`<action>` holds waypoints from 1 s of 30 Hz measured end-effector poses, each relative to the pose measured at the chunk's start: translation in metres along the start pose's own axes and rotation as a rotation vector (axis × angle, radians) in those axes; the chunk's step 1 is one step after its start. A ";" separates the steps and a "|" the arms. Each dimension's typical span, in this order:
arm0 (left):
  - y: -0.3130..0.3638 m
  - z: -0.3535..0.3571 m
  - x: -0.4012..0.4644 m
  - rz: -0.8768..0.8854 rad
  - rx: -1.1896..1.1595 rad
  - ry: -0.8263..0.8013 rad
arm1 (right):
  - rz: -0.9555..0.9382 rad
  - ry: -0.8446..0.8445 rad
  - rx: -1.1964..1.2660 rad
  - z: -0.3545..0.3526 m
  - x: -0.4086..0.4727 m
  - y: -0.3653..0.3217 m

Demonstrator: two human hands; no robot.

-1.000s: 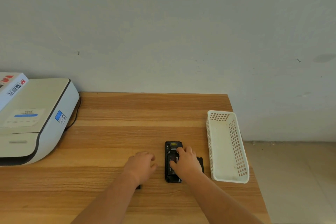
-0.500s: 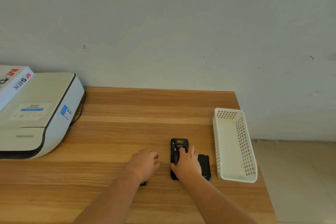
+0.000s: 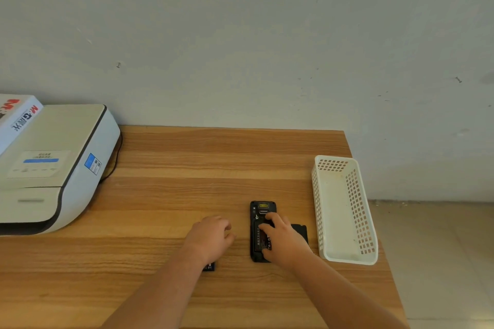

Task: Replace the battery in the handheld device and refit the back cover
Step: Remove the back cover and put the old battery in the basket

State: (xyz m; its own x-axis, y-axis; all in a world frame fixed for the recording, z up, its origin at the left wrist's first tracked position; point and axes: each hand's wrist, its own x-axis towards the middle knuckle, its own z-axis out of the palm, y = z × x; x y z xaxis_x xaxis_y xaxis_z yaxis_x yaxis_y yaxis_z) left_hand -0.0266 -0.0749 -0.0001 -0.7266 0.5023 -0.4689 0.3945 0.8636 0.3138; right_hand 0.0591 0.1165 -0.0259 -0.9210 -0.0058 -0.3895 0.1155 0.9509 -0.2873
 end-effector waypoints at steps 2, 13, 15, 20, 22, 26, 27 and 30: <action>0.001 0.000 0.001 0.005 -0.004 -0.004 | -0.062 -0.021 -0.069 -0.002 0.002 0.000; 0.006 0.002 0.005 0.018 0.024 -0.006 | -0.171 -0.070 -0.276 -0.003 0.009 -0.001; 0.006 0.002 0.005 0.018 0.020 -0.002 | -0.183 -0.068 -0.298 -0.003 0.009 -0.001; 0.007 0.003 0.006 0.021 0.039 0.003 | -0.222 -0.081 -0.326 -0.004 0.013 0.001; 0.008 0.004 0.007 0.021 0.042 0.005 | -0.235 -0.094 -0.330 -0.006 0.013 0.001; 0.009 0.006 0.007 0.021 0.043 0.006 | -0.237 -0.111 -0.316 -0.014 0.013 0.003; 0.010 0.006 0.007 0.022 0.044 0.005 | -0.236 -0.114 -0.315 -0.016 0.013 0.004; 0.011 0.008 0.006 0.022 0.043 0.001 | -0.230 -0.109 -0.303 -0.017 0.010 0.005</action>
State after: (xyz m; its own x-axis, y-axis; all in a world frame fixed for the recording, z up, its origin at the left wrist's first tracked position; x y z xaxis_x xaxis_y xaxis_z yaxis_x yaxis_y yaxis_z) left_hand -0.0226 -0.0619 -0.0058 -0.7176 0.5213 -0.4617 0.4346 0.8533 0.2881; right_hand 0.0437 0.1263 -0.0162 -0.8633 -0.2467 -0.4403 -0.2193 0.9691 -0.1130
